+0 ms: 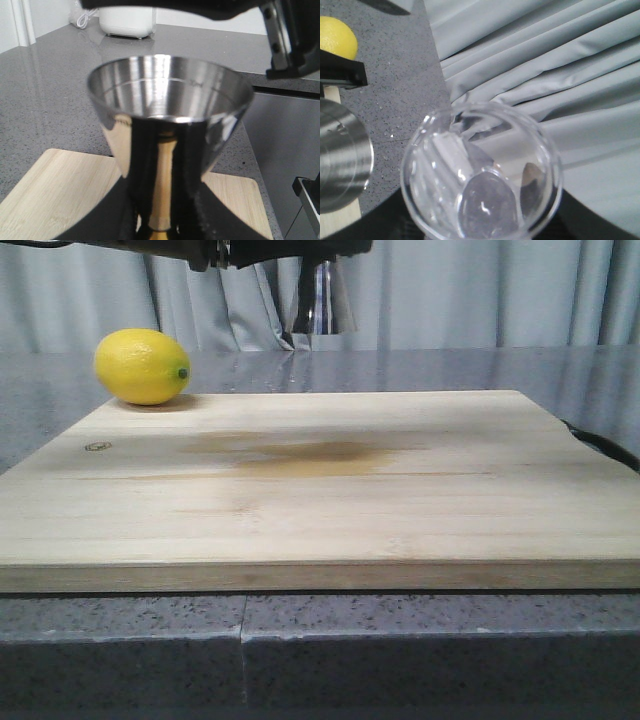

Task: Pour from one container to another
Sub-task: 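Pour the clear liquid from the beaker into the jigger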

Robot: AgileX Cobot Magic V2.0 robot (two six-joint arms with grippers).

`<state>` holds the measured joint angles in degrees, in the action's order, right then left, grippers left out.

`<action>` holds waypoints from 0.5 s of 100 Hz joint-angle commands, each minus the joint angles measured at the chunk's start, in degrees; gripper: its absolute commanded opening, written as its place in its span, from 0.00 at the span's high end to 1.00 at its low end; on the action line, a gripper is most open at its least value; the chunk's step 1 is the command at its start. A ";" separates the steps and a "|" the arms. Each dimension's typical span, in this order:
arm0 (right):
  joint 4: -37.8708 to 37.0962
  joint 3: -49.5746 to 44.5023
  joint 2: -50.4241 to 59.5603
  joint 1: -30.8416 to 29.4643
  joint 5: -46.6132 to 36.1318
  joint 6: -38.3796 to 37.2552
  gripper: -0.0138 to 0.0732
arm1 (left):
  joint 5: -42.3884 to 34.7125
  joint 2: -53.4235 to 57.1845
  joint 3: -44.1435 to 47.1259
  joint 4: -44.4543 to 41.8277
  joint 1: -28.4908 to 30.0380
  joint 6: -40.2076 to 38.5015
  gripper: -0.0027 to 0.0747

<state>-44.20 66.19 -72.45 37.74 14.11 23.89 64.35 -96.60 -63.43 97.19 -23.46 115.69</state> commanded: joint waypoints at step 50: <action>-3.53 2.22 1.52 0.10 -4.68 0.15 0.61 | 3.32 3.01 -1.70 4.65 0.14 0.01 0.99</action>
<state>-46.14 66.19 -72.44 37.74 13.25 23.89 64.35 -96.60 -63.43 97.19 -23.46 115.77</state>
